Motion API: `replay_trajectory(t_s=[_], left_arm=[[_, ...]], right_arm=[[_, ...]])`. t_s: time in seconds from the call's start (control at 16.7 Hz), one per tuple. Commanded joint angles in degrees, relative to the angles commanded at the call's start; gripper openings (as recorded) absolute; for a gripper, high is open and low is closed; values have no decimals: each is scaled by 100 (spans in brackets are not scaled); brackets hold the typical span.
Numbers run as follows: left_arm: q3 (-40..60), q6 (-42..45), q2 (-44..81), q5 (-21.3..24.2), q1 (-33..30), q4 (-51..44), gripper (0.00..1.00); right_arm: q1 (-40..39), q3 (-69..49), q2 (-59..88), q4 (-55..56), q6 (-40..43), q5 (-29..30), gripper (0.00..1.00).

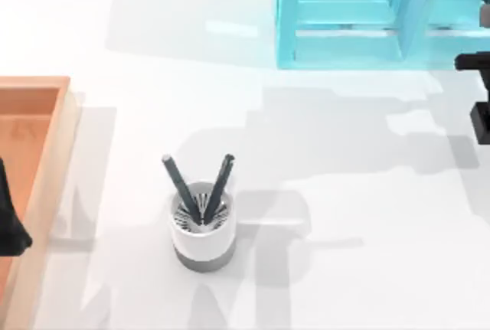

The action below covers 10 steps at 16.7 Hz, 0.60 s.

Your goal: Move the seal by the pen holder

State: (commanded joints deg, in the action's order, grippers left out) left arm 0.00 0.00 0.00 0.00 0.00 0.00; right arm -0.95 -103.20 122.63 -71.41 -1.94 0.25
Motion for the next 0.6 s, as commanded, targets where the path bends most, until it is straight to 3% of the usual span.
replay_trajectory(t_s=[0.3,0.6], left_arm=[[0,0,0,0,0,0,100],[0,0,0,0,0,0,100]], right_arm=[[-893,-1761,79,-1633,-896,-6,0],[-1195,-2189,50,-2049,-1205,-5,0]])
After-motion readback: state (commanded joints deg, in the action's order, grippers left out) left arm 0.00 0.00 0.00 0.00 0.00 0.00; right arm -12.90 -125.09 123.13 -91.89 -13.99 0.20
